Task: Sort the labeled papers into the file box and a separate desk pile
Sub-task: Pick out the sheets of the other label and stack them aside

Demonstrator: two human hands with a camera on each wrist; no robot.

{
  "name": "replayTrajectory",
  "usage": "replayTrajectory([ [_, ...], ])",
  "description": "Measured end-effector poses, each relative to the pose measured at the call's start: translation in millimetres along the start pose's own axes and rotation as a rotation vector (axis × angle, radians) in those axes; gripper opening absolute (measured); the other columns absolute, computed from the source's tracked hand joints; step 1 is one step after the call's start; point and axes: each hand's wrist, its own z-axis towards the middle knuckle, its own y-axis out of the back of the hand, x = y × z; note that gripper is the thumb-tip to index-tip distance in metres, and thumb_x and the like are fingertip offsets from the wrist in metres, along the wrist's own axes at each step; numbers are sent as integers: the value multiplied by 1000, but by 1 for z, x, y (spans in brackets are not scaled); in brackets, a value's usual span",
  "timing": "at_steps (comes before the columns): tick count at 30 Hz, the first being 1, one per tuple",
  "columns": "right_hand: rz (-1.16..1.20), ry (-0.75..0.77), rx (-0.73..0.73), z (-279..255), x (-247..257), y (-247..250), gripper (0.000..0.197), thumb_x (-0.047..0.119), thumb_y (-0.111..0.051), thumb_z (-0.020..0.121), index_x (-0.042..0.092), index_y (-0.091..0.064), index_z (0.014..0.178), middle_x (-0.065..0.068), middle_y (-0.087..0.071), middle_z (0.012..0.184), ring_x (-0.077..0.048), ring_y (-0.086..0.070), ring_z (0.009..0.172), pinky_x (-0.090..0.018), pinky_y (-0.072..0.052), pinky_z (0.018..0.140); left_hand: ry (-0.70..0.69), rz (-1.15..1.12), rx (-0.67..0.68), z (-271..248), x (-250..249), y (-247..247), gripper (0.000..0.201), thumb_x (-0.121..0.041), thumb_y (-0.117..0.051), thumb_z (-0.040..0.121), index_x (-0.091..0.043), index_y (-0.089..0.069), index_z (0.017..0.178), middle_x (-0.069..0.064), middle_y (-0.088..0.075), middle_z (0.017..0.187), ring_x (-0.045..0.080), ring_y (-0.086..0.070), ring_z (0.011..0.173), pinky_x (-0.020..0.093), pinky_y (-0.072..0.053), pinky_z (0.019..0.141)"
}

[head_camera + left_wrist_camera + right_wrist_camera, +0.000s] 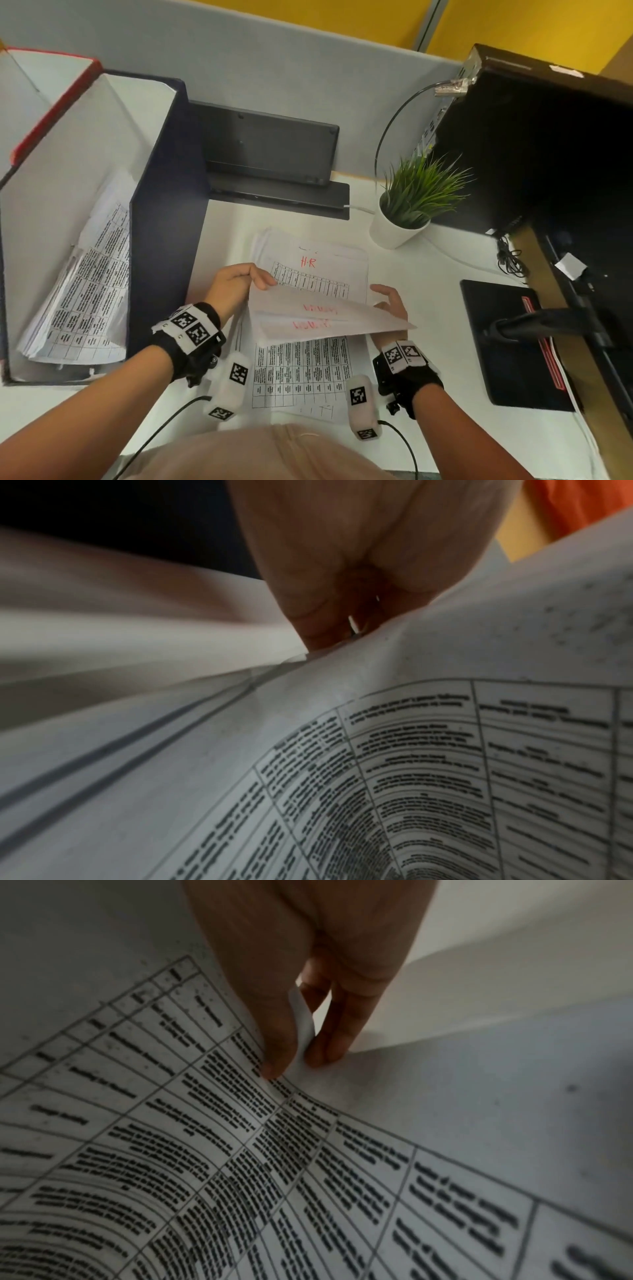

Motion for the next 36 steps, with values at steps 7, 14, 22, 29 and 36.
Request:
replayTrajectory([
  [7, -292, 65, -44, -1, 8, -13, 37, 30, -75, 76, -1, -61, 88, -16, -64, 90, -26, -61, 84, -36, -51, 78, 98, -27, 11, 7, -4, -3, 33, -31, -38, 97, -13, -65, 90, 5, -68, 88, 22, -62, 82, 31, -50, 75],
  [14, -48, 130, -124, -10, 35, -22, 33, 21, -59, 90, 6, -59, 119, -12, -64, 117, -23, -60, 107, -29, -46, 91, -8, 231, 138, 0, -9, -13, 34, -40, -62, 83, -24, -59, 112, -6, -66, 113, 11, -62, 106, 25, -48, 87],
  [22, 306, 451, -115, -31, 96, -22, 32, 10, -60, 88, 12, -55, 120, 1, -64, 115, 2, -62, 99, -7, -49, 81, -447, 283, -70, -15, -58, -20, 31, -12, -61, 87, -10, -58, 117, -12, -63, 104, -15, -59, 87, 3, -46, 73],
  [29, 268, 469, -34, -48, 86, -29, 38, 4, -65, 83, 16, -54, 118, 0, -64, 115, -12, -60, 112, -29, -49, 98, -392, 200, -73, -24, -45, -18, 31, -15, -67, 83, -12, -61, 114, -3, -66, 107, -5, -61, 90, 3, -47, 70],
  [36, 310, 451, -41, -44, 71, -29, 33, 6, -66, 83, 20, -58, 111, 13, -66, 105, -4, -64, 102, -19, -52, 89, -411, 129, -131, -23, -42, -19, 20, -16, -64, 85, -33, -62, 96, -21, -64, 90, -18, -60, 81, -1, -44, 66],
])
